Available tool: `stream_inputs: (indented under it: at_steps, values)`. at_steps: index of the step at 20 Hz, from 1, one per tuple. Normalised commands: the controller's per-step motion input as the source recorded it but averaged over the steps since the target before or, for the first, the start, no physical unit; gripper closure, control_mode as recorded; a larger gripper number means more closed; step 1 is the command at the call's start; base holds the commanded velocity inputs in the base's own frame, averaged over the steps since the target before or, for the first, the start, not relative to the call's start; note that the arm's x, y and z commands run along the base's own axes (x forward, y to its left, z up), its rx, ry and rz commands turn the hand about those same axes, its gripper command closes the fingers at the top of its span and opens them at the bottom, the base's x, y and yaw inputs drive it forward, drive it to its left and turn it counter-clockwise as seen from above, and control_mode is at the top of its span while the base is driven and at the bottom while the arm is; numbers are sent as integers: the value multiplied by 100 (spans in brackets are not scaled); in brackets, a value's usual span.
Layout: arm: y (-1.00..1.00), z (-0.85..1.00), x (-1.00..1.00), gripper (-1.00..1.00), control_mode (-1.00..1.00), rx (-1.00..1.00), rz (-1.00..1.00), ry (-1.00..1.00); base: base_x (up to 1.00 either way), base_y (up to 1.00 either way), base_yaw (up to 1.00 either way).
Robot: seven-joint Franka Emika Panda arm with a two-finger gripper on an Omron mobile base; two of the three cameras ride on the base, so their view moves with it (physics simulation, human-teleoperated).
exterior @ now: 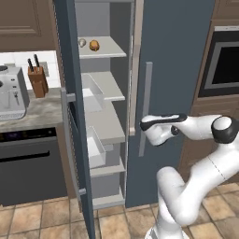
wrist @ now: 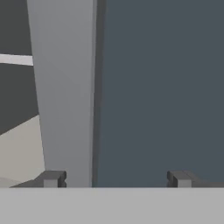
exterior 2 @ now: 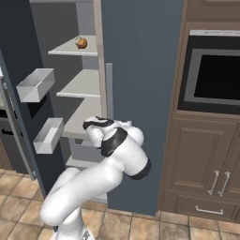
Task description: There's a chicken drumstick in the fridge that needs to be moved to the freezer for freezing. Pick up the chicken drumstick from the fridge, place it on any shelf in the freezer, and close the fridge and freezer doors when done.
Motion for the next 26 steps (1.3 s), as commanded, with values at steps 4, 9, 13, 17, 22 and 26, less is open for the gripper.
stream_inputs:
  at_steps: [4, 9, 13, 17, 22, 26]
  values:
    - [-22, 32, 2, -100, -100, 6, 0, -2, 0, 0, 0]
    - [-30, 80, -43, -100, -100, 7, -2, -9, 0, 0, 0]
    - [-6, 98, -56, -100, -100, 3, -3, -10, 0, 0, 0]
    - [-3, 100, -49, -100, -100, -2, -10, -2, 0, 0, 0]
    - [-8, 100, -54, -100, -100, -8, -17, 9, 0, 0, 0]
    - [-2, 100, -62, -100, -100, -6, -15, 11, 0, 0, 0]
